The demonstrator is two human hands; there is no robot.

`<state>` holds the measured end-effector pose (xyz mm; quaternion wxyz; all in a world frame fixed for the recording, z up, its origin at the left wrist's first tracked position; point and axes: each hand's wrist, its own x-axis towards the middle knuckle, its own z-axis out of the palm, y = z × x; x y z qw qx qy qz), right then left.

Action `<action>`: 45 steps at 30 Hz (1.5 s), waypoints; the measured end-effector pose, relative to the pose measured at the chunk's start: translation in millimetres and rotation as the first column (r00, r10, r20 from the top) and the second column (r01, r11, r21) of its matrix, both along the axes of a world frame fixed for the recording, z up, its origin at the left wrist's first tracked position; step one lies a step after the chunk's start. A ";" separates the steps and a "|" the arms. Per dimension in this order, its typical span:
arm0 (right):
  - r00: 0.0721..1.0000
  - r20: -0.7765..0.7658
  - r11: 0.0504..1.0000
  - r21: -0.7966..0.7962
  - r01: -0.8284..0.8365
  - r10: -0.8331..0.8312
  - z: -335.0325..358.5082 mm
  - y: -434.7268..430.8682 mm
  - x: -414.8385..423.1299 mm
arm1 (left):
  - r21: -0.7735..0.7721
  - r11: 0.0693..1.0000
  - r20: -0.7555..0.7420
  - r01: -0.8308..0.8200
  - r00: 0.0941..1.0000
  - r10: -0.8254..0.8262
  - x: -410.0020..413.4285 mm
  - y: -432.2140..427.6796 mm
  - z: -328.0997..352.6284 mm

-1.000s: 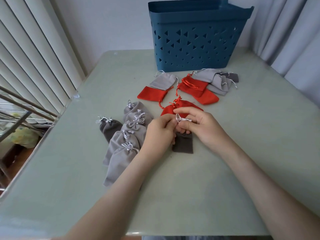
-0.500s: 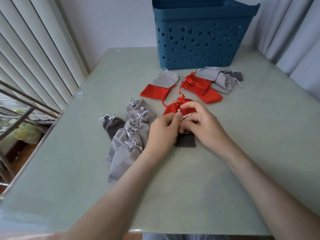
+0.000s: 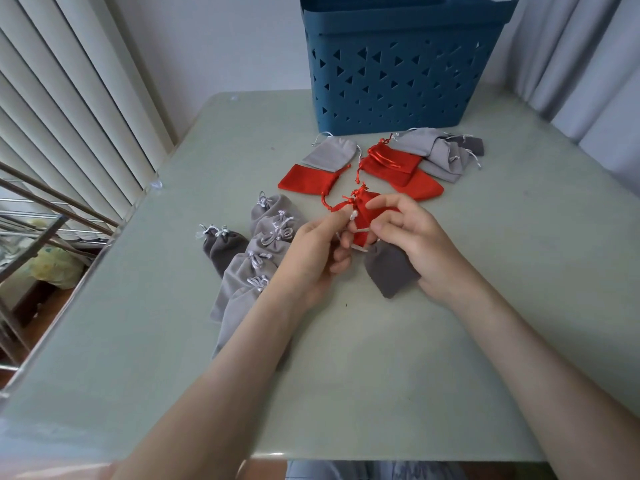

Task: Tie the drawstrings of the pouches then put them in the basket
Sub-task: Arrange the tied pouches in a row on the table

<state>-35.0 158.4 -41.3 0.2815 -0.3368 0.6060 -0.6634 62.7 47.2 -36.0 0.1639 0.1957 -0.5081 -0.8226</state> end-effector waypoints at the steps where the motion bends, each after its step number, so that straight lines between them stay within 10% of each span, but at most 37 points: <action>1: 1.000 0.009 1.000 0.003 0.006 -0.006 0.7 0.4 0.0 | -0.027 1.000 -0.013 0.008 1.000 -0.009 0.4 -0.4 -0.3; 7: 0.998 0.043 0.999 0.013 0.035 -0.036 4.9 2.7 -4.2 | -0.433 0.898 0.040 -0.082 0.993 0.110 2.7 2.9 -4.8; 11: 1.000 0.027 1.000 0.024 -0.006 0.006 3.8 2.2 -1.6 | -0.824 0.547 0.030 -0.151 0.951 0.308 3.5 6.7 -13.2; 19: 0.994 0.092 0.994 0.086 -0.064 0.056 -1.7 -3.1 1.7 | -0.901 0.350 -0.137 -0.256 0.934 0.329 4.2 8.6 -14.1; 29: 0.992 0.000 0.991 -0.047 0.123 -0.123 -8.5 -6.4 -1.3 | -0.760 0.592 -0.139 -0.268 0.957 0.256 3.9 14.1 -11.5; 34: 0.874 0.475 0.925 -0.276 0.262 -0.106 1.1 -2.9 -17.1 | -0.442 0.806 -0.142 -0.393 0.918 0.370 -1.3 -0.6 -11.4; 37: 0.779 0.627 0.889 -0.349 0.295 -0.012 4.2 0.4 -20.6 | -0.497 0.777 -0.075 -0.387 0.911 0.406 -2.9 -6.0 -16.9; 41: 0.826 0.564 0.905 -0.363 0.222 0.023 4.9 1.3 -19.1 | -0.572 0.740 -0.021 -0.353 0.908 0.418 -4.8 -6.5 -22.8; 45: 0.961 0.270 0.953 -0.272 0.135 -0.059 5.9 5.3 -15.7 | -0.234 0.921 -0.050 -0.311 0.950 0.307 -3.8 -4.4 -11.0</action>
